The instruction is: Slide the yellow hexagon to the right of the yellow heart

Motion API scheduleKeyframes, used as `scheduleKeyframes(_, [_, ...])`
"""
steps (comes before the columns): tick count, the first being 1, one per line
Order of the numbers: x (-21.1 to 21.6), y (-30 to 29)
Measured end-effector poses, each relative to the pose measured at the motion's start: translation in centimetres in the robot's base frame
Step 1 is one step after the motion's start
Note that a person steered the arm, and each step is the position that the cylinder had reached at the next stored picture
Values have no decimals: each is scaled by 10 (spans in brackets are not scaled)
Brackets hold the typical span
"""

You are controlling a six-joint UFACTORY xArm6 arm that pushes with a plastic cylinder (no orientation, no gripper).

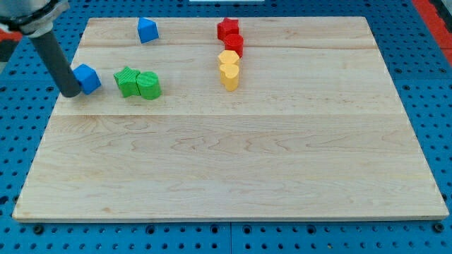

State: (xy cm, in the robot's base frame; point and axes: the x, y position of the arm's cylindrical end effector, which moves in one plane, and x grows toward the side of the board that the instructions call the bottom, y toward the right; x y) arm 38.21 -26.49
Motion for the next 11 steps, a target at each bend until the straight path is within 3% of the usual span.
scheduleKeyframes(2, [-92,35])
scheduleKeyframes(3, [-110,66])
scheduleKeyframes(4, [-79,79])
scheduleKeyframes(5, [-60,142])
scheduleKeyframes(7, [-90,228])
scheduleKeyframes(8, [-84,250])
scheduleKeyframes(10, [-13,276])
scheduleKeyframes(11, [-12,277])
